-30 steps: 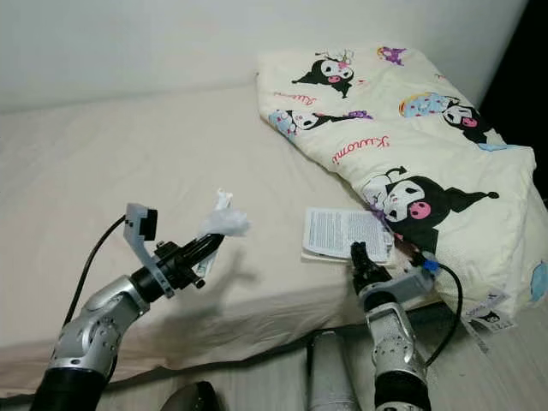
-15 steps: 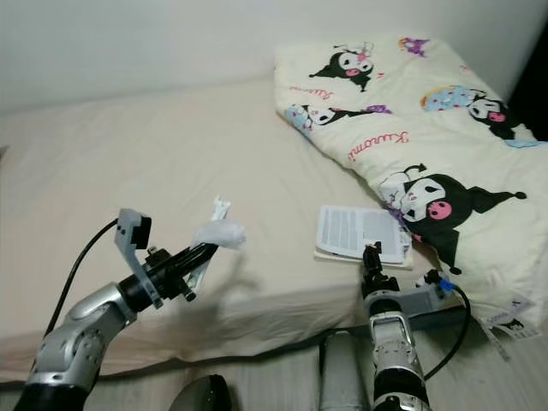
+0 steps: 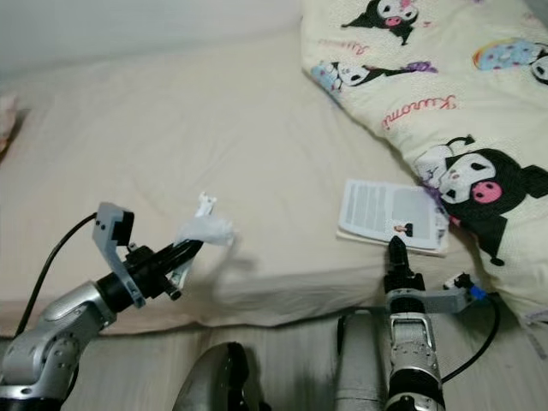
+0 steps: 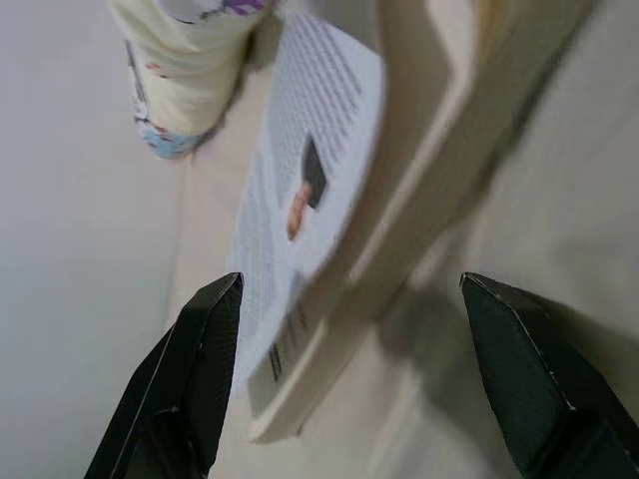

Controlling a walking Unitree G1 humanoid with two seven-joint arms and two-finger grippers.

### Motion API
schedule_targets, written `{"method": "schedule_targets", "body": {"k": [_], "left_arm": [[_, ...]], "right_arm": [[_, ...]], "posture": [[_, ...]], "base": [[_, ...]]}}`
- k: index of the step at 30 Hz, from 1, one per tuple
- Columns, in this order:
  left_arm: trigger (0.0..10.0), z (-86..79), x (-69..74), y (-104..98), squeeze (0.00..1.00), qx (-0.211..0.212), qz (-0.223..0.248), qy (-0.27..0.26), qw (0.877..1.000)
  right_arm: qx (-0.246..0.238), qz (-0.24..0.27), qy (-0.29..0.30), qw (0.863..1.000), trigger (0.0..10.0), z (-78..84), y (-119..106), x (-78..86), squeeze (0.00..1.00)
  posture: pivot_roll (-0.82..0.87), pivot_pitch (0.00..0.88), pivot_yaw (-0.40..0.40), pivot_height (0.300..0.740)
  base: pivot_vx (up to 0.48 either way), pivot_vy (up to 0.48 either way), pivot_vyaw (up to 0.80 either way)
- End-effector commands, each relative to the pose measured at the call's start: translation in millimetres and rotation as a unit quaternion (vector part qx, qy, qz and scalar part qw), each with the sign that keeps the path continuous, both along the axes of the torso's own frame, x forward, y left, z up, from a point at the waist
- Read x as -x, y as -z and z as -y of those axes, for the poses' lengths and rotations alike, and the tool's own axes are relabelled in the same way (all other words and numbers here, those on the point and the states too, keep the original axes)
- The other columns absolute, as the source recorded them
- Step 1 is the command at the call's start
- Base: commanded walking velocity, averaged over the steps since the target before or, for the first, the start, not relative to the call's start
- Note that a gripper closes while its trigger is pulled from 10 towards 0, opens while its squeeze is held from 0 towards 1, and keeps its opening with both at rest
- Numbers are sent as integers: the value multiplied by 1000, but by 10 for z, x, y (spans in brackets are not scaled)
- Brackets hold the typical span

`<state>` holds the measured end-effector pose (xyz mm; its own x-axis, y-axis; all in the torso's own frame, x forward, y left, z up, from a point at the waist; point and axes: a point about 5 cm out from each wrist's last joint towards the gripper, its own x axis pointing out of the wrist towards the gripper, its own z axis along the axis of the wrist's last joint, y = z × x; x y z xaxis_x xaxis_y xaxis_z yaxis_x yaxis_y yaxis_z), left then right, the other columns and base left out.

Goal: Clean up the room

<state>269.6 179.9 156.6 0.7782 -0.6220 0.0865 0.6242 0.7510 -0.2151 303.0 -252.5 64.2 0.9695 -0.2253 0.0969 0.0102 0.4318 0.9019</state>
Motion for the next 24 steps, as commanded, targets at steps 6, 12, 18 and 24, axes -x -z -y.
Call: {"method": "schedule_targets", "body": {"k": [6, 12, 18, 24], "left_arm": [[10000, -38, 143, 73, 0, -6, -31, -4, 999], [10000, -9, 198, 90, 0, -4, -41, 0, 999], [10000, 35, 217, 104, 0, -7, -48, 2, 999], [10000, 0, 184, 112, 0, -14, -45, -6, 999]], "right_arm": [[-8, 46, 8, 999, 10000, 148, -197, -41, 0], [-4, 70, 8, 998, 10000, 180, -312, -49, 0], [-4, 70, 7, 998, 0, 194, -306, -61, 0], [-1, 85, 12, 996, 0, 241, -407, -123, 0]], "posture": [[43, 455, 205, 586], [33, 460, 197, 586], [39, 444, 195, 586], [31, 410, 180, 586]], "base": [[0, 0, 0], [0, 0, 0], [0, 0, 0], [0, 0, 0]]}}
